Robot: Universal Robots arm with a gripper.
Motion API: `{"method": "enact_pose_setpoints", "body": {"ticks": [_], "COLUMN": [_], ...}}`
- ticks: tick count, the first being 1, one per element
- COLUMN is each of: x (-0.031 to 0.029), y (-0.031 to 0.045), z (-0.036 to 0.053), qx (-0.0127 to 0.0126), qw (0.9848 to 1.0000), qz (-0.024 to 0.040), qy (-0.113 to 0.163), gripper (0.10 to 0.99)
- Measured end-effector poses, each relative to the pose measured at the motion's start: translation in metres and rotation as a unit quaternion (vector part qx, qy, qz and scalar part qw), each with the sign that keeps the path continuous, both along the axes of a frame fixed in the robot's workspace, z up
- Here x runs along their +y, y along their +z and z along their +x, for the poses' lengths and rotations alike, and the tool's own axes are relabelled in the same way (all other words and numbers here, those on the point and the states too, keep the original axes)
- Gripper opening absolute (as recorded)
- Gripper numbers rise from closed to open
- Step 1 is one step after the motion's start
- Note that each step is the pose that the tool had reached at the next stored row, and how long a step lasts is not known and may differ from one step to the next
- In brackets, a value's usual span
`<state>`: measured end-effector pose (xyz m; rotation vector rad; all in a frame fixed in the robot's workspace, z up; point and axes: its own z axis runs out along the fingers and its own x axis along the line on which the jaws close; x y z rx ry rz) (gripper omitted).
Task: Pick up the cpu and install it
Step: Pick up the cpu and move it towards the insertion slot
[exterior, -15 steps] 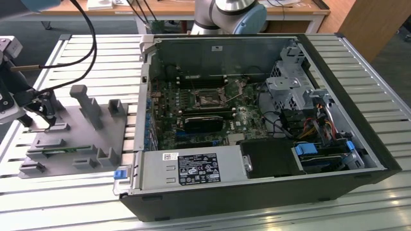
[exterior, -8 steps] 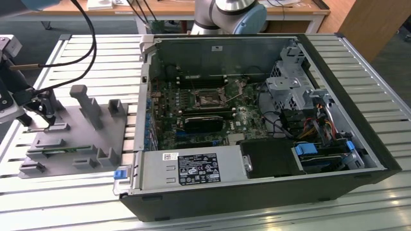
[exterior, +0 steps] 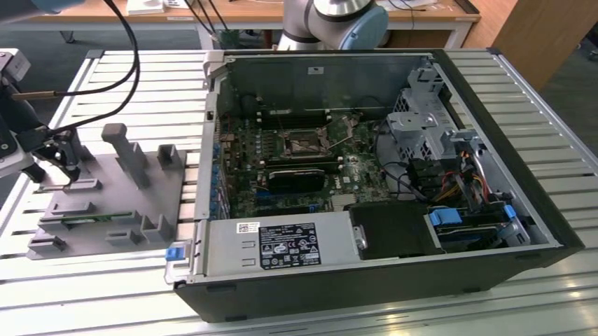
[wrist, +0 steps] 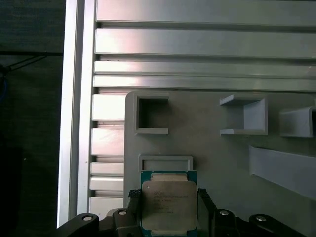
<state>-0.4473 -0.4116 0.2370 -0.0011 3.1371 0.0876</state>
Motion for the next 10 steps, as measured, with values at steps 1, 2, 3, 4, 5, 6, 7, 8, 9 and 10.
{"method": "enact_pose_setpoints", "body": {"ticks": [1, 2, 3, 4, 5, 6, 7, 8, 9, 10], "x": [0.0, 0.0, 0.0, 0.0, 0.0, 0.0, 0.0, 0.0, 0.0, 0.0], "y": [0.0001, 0.0003, 0.0006, 0.0007, 0.001, 0.0013, 0.0015, 0.0016, 0.0019, 0.002], "z": [0.0, 0.0, 0.0, 0.0, 0.0, 0.0, 0.0, 0.0, 0.0, 0.0], "qx": [-0.0001, 0.0, 0.0001, 0.0, 0.0, 0.0001, 0.0, 0.0, 0.0, 0.0], "qw": [1.0, 1.0, 1.0, 1.0, 1.0, 1.0, 1.0, 1.0, 1.0, 1.0], "qz": [0.0, 0.0, 0.0, 0.0, 0.0, 0.0, 0.0, 0.0, 0.0, 0.0], "qy": [0.0, 0.0, 0.0, 0.0, 0.0, 0.0, 0.0, 0.0, 0.0, 0.0], "gripper": [0.541, 0.541, 0.541, 0.541, 0.541, 0.541, 0.541, 0.541, 0.541, 0.541]}}
